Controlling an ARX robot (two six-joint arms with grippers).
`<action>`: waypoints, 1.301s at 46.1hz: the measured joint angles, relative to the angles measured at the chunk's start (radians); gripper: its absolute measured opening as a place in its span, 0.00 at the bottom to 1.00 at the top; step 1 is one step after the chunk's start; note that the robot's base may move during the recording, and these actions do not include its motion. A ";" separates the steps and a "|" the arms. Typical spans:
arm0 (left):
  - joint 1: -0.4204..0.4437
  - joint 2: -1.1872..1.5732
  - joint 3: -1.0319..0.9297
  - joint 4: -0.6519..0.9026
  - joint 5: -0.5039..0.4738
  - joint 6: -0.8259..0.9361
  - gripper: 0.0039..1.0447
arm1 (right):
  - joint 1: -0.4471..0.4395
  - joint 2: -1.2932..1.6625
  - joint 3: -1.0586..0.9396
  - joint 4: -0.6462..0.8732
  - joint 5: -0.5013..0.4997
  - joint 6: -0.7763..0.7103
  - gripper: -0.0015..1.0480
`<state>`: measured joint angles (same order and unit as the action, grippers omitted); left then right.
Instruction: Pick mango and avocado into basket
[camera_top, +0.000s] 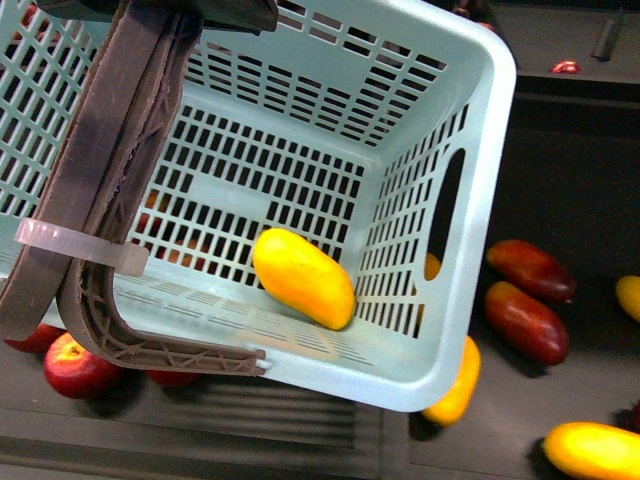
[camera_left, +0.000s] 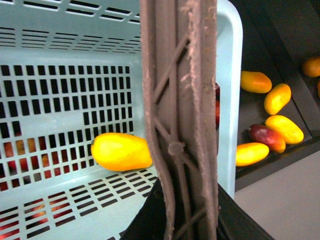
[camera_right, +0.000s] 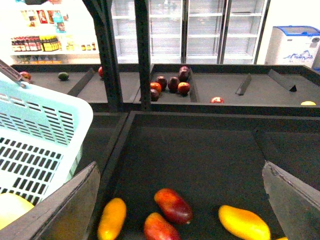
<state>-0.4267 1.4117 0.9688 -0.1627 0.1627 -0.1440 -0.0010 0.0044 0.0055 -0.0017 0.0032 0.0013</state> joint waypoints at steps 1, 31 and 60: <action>0.000 0.000 0.000 0.000 0.001 -0.002 0.07 | 0.000 0.000 0.000 0.001 0.000 0.000 0.92; 0.013 -0.003 0.000 0.000 -0.025 -0.001 0.07 | 0.001 0.000 0.001 -0.001 -0.005 0.000 0.93; 0.013 -0.003 0.000 0.000 -0.026 -0.006 0.07 | 0.001 0.000 0.000 -0.002 -0.004 -0.001 0.93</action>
<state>-0.4133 1.4082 0.9691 -0.1627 0.1364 -0.1501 -0.0002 0.0048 0.0055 -0.0032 -0.0006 0.0006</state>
